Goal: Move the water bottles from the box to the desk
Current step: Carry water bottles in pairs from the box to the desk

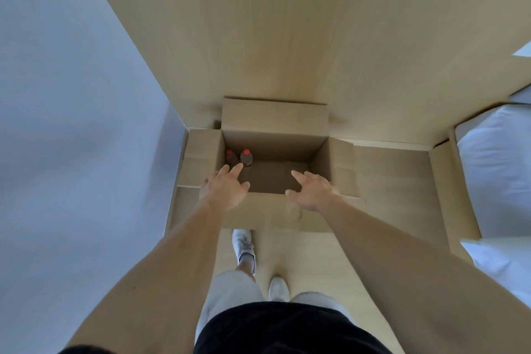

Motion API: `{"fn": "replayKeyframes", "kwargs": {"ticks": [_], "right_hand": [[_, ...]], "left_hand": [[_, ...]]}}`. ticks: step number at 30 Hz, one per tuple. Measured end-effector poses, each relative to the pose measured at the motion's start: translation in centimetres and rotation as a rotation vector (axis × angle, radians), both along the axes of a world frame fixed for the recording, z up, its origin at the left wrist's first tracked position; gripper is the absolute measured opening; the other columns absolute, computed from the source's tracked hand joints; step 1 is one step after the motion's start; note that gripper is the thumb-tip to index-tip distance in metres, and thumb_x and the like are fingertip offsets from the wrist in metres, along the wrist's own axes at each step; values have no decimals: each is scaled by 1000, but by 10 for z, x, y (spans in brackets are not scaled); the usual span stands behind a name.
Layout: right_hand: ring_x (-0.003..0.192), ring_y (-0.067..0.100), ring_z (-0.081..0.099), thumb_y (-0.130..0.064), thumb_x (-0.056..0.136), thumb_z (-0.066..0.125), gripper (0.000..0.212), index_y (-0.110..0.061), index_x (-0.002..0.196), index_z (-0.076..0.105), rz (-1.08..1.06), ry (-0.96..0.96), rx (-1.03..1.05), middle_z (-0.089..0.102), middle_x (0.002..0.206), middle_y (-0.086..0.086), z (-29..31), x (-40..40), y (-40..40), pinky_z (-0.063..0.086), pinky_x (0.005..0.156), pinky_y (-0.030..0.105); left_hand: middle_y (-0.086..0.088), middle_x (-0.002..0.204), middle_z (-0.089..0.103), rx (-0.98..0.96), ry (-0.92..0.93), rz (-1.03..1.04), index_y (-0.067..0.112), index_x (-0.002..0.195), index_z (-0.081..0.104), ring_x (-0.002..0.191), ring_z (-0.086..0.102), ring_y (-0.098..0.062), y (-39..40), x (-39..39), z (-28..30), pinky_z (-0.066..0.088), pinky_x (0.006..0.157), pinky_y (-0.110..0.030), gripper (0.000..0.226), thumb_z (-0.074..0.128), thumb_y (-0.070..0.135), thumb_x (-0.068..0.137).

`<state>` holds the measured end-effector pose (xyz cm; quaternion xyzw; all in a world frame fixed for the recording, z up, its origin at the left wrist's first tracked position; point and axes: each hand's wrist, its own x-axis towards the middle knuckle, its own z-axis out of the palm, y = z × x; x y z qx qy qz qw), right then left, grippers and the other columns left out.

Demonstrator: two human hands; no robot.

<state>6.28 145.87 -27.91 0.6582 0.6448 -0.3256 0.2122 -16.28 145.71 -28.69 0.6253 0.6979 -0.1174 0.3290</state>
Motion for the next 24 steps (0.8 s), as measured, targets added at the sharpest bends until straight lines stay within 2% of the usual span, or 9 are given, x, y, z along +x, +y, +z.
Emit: {"fn": "replayKeyframes", "kwargs": {"ticks": [7,11,19,24], "right_hand": [[151,26,18,-61,97,41,71,-38,158,12,-58,12,-75,17,166,1,-44,-24,67,21,121,49],[151,26,20,-60,96,43,70,-40,157,14,-79,26,-105,20,165,0,-87,-34,96,23,119,48],[150,23,23,-60,95,48,73,-40,156,14,-75,69,-136,23,163,-3,-207,-31,146,26,120,46],[141,21,40,-55,91,60,74,-40,154,23,-186,104,-50,37,156,-5,-303,-34,161,42,108,42]], "left_hand": [[-5,161,28,-56,-26,-42,32,159,15,143,34,-30,79,-13,-49,33,114,-49,65,40,50,102],[-5,164,24,-86,-37,-39,34,159,15,147,30,-30,106,-8,-92,30,115,-49,67,41,53,101],[-1,167,19,-152,-31,67,40,159,11,149,28,-27,134,-2,-222,30,119,-45,69,41,58,99],[3,167,17,-158,-65,155,39,160,8,150,26,-24,143,-6,-301,30,118,-43,69,40,56,101]]}}
